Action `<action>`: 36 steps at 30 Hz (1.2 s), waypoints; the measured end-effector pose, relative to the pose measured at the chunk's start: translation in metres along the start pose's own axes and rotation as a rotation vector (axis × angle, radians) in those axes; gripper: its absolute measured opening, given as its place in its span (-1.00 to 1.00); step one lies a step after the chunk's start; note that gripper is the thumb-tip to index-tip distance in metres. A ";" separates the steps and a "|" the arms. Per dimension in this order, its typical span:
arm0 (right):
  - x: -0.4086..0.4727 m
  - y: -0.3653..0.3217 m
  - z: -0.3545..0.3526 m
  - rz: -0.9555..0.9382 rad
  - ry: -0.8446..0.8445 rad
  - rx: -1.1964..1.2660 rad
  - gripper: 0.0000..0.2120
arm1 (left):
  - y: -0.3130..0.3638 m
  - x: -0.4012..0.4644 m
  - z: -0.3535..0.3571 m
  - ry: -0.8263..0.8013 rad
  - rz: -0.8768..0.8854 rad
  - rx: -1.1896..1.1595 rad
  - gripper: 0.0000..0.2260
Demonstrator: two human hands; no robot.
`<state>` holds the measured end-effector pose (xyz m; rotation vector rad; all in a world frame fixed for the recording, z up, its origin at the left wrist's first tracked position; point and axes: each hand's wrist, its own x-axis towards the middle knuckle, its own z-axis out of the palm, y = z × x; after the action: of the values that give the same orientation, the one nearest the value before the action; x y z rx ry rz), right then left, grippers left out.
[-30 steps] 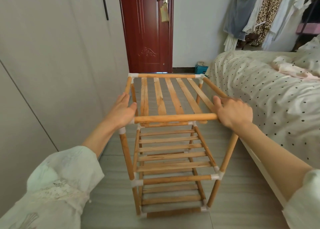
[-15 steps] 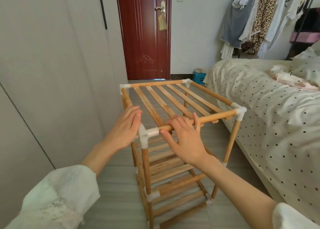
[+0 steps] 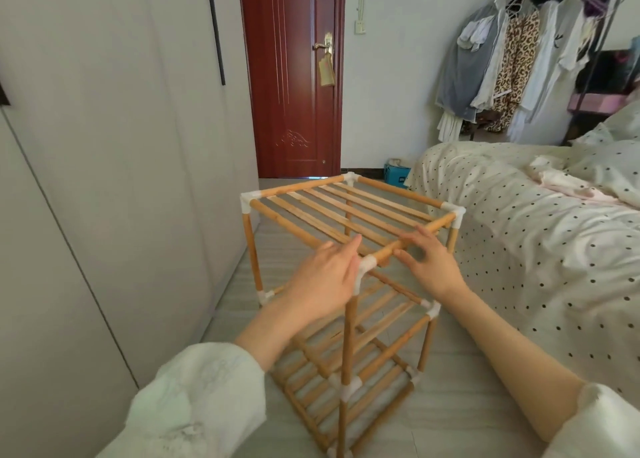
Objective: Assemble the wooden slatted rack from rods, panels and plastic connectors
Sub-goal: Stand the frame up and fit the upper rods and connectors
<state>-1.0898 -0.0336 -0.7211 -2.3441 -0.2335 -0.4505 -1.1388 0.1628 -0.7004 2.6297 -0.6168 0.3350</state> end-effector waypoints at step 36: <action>-0.004 -0.111 0.046 -0.379 -0.236 -0.429 -0.61 | -0.110 -0.061 0.016 0.475 -0.393 -0.556 -0.75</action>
<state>-1.1140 0.0779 -0.6842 -2.7835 -0.7680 -0.4335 -1.1379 0.2676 -0.7713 1.9731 -0.0167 0.5485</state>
